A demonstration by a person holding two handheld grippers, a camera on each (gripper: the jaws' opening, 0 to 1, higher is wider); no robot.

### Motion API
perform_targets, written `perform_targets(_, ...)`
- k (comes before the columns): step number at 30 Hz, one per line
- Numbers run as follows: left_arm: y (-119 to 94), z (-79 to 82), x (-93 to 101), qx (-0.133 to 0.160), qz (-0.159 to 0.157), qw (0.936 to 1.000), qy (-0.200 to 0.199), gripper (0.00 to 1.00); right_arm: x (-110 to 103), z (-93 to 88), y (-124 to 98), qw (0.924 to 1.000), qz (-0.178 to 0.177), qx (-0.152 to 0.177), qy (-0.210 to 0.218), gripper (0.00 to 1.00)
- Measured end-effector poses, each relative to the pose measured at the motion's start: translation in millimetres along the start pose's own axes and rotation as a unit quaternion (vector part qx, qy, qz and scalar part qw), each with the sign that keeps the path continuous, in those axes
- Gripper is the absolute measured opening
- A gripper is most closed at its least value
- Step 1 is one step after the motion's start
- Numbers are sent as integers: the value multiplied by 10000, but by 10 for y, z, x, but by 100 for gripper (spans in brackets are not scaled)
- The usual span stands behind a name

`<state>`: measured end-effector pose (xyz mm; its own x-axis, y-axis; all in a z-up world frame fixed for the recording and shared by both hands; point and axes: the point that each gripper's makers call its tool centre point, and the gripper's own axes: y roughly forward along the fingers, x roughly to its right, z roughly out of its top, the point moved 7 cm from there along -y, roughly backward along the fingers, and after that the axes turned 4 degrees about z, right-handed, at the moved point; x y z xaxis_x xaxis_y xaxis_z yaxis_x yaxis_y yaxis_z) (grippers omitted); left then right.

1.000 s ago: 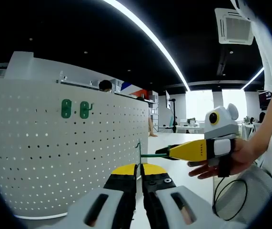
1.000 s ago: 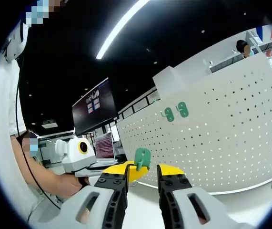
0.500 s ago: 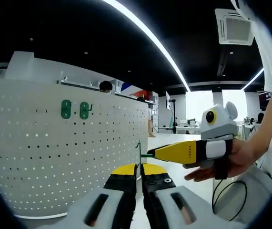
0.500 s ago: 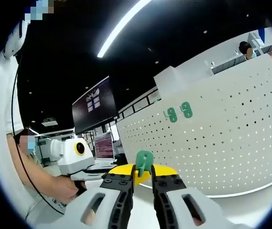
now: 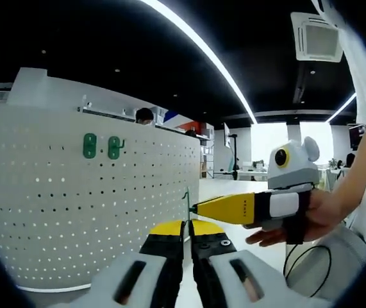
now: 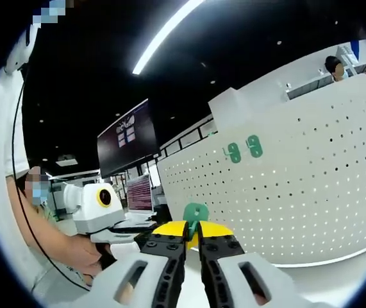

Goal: Insert the hook assembly into the mounting plate slot until the hook locks in place.

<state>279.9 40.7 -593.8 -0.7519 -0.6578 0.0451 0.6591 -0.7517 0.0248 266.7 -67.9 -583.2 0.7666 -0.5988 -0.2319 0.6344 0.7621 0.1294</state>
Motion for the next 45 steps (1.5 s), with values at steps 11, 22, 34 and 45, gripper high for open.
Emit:
perform_targets(11, -8, -10, 18, -4, 137, 9999, -58, 2, 3, 1, 12, 9999, -160, 12, 7, 2)
perform_targets(22, -5, 12, 42, 20, 242, 9997, 67, 2, -16, 6, 19, 9996, -273, -38, -12, 1)
perform_targets(34, -3, -9, 54, 38, 296, 9994, -158, 2, -13, 1, 18, 9993, -351, -21, 152, 2)
perform_targets(45, -29, -44, 50, 31, 349, 9990, -289, 2, -35, -17, 27, 9991, -371, -155, 100, 1)
